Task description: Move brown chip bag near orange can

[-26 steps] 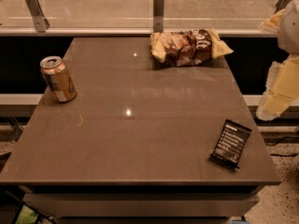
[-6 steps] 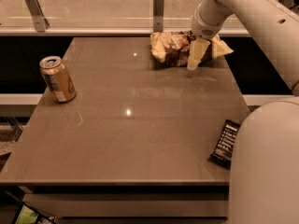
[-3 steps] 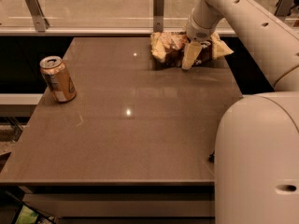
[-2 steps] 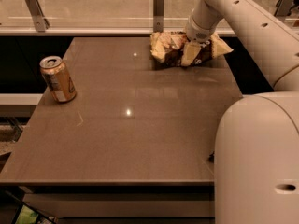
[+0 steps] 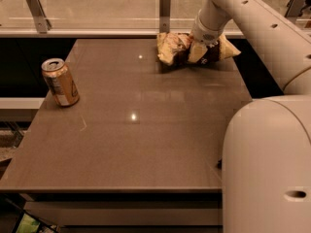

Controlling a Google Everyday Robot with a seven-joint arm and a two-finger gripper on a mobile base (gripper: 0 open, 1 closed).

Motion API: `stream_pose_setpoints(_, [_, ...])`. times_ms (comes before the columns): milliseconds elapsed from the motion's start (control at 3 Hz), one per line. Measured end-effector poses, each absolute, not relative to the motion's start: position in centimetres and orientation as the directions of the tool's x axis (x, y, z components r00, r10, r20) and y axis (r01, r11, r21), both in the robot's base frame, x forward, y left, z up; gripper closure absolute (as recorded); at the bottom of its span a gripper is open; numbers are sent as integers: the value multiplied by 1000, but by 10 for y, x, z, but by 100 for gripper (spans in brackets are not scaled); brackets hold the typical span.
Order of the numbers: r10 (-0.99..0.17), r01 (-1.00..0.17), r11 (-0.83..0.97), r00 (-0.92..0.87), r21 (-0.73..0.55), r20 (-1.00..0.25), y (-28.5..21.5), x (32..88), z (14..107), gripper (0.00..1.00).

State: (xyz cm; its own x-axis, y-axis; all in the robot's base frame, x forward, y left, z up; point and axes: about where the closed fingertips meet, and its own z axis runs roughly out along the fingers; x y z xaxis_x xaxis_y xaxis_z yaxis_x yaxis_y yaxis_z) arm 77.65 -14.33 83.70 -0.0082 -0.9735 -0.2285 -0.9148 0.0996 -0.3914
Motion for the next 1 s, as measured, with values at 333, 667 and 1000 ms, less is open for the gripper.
stream_pose_setpoints(333, [-974, -915, 99, -8, -391, -228, -143, 777, 838, 100])
stream_pose_setpoints(667, [-975, -917, 100, -13, -385, -223, -137, 769, 842, 100])
stream_pose_setpoints(1000, [-975, -918, 112, -27, -380, -221, -130, 757, 850, 100])
